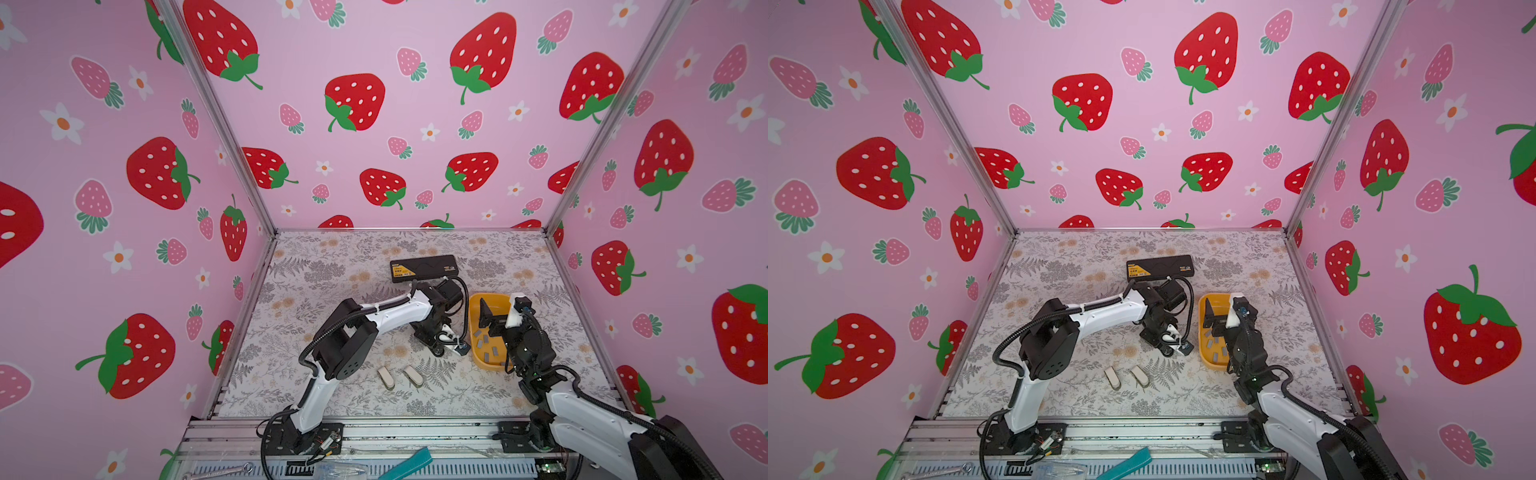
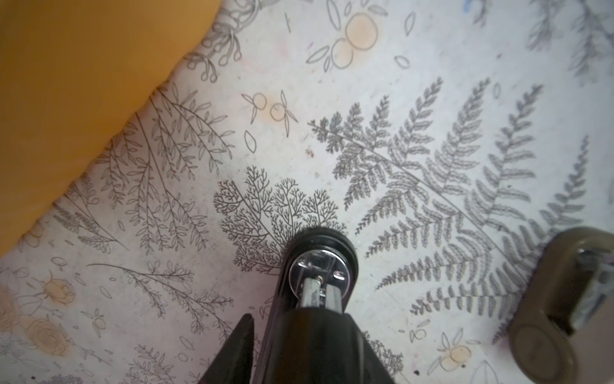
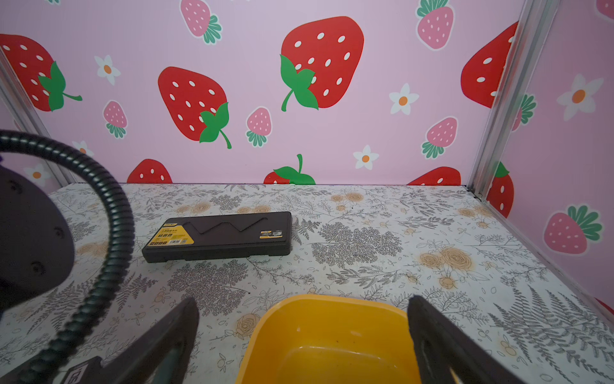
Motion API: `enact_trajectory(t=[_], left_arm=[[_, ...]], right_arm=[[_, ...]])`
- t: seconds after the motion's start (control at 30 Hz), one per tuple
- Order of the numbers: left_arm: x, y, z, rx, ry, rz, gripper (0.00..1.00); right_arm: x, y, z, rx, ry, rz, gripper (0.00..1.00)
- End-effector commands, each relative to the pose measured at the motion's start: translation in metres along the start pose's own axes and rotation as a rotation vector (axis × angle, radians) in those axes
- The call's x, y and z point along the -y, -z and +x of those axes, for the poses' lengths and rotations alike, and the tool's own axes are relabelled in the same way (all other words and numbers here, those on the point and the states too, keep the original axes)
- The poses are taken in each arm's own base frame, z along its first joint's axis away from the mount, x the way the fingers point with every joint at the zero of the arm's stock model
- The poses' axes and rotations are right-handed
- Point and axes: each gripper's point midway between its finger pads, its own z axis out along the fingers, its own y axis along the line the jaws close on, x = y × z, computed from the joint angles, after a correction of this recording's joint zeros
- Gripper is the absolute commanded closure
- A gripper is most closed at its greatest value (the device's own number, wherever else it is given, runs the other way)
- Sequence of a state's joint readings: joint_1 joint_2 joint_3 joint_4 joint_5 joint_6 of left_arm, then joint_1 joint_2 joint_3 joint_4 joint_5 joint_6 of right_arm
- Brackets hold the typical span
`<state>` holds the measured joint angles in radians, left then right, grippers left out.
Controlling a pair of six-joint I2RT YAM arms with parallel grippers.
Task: Load the staples into the stapler
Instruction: 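Lower the left gripper onto the black stapler and close on it, then lift the stapler with the left gripper while the right gripper approaches it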
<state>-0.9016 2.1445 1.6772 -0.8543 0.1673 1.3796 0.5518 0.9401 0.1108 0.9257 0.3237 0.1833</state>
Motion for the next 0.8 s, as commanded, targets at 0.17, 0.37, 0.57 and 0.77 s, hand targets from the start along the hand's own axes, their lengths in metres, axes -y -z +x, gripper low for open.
enact_trajectory(t=[0.17,0.37,0.57,0.77], left_arm=[[0.009,0.012,-0.005,0.023,-0.014,0.063,1.0],[-0.014,0.046,-0.002,-0.001,0.058,-0.114,1.0],[-0.015,0.116,-0.003,0.028,0.218,-0.325,1.0],[0.006,0.175,0.018,0.071,0.544,-0.623,1.0]], right_arm=[[0.002,0.002,-0.003,0.016,-0.012,0.004,0.01],[0.003,0.001,-0.003,0.014,-0.012,0.01,0.01],[0.005,0.001,-0.003,0.018,-0.018,0.016,0.01],[0.004,0.001,-0.012,0.019,-0.044,0.008,0.0]])
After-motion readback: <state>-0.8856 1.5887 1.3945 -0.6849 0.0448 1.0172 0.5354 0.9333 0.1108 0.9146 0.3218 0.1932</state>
